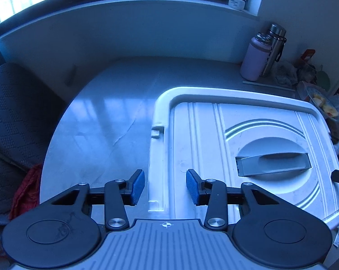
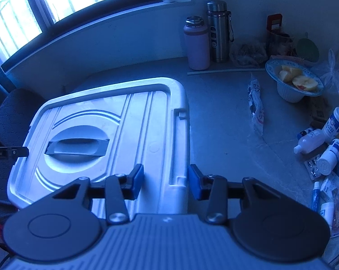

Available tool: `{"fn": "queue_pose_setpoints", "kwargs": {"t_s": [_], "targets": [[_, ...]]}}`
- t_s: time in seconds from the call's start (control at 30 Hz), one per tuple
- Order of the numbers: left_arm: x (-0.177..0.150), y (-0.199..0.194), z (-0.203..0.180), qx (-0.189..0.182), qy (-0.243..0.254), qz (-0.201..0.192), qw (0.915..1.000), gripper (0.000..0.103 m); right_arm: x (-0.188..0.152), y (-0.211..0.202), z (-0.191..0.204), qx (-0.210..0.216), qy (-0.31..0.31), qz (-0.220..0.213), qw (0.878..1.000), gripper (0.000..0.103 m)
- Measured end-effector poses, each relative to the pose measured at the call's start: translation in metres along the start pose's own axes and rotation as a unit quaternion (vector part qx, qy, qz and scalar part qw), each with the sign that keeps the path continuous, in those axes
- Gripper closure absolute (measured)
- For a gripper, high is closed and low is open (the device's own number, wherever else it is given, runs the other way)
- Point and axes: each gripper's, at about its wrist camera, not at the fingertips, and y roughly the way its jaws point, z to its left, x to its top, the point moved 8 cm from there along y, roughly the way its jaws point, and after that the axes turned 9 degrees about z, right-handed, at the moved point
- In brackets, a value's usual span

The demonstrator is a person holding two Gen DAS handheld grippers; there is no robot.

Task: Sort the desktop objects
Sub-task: 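Lower the white lid onto the tub rim with both tools, then open both tools to release the lid on the tub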

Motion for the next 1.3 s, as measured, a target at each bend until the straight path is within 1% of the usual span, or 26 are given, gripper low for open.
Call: {"fn": "queue_pose_setpoints", "kwargs": {"t_s": [0.03,0.1,0.17,0.53,0.63,0.67,0.73,0.83,0.97,1.03,1.13,1.2,1.23,1.27,1.3], "targets": [[0.001,0.001,-0.001,0.001,0.002,0.0,1.0,0.061,0.0,0.0,-0.001,-0.005,0.001,0.0,1.0,0.075],[0.003,0.003,-0.003,0.002,0.005,0.0,1.0,0.061,-0.001,0.0,-0.008,-0.003,0.009,0.003,1.0,0.08],[0.005,0.005,-0.005,0.003,0.008,-0.001,1.0,0.061,0.0,0.0,-0.01,0.003,0.016,0.003,1.0,0.08],[0.012,0.006,-0.009,0.011,0.009,-0.005,0.9999,0.061,0.008,0.005,-0.004,-0.02,-0.008,0.001,1.0,0.079],[0.011,0.004,-0.009,0.014,0.005,-0.002,0.9999,0.058,0.007,0.002,0.0,-0.027,-0.009,0.001,1.0,0.079],[0.01,0.003,-0.01,0.012,0.006,0.0,0.9999,0.058,0.006,0.0,0.002,-0.026,-0.01,-0.006,1.0,0.079],[0.006,0.0,-0.01,0.009,0.006,0.001,0.9999,0.057,0.003,-0.005,0.011,-0.025,-0.017,-0.009,1.0,0.077],[0.0,-0.001,-0.012,0.02,0.019,-0.006,0.9996,0.056,-0.005,-0.006,0.021,-0.039,-0.029,-0.012,0.999,0.076],[-0.001,-0.002,-0.011,0.032,0.03,-0.018,0.9989,0.047,-0.009,-0.006,0.027,-0.063,-0.038,-0.018,0.997,0.075],[-0.001,-0.002,-0.009,0.033,0.027,-0.023,0.9988,0.043,-0.009,-0.005,0.028,-0.068,-0.043,-0.023,0.997,0.072],[-0.002,-0.007,-0.006,0.036,0.017,-0.026,0.9989,0.042,-0.009,-0.006,0.031,-0.069,-0.049,-0.027,0.996,0.07],[-0.005,-0.02,-0.007,0.038,0.012,-0.048,0.9981,0.041,-0.008,-0.016,0.031,-0.062,-0.043,-0.048,0.996,0.069],[-0.006,-0.027,-0.008,0.038,0.01,-0.06,0.9974,0.039,-0.007,-0.021,0.03,-0.058,-0.041,-0.058,0.996,0.064],[-0.009,-0.034,-0.01,0.039,0.008,-0.072,0.9966,0.033,-0.008,-0.028,0.03,-0.052,-0.038,-0.07,0.995,0.06],[-0.014,-0.041,-0.012,0.04,0.007,-0.08,0.9959,0.029,-0.011,-0.034,0.031,-0.045,-0.036,-0.08,0.995,0.052]]}}
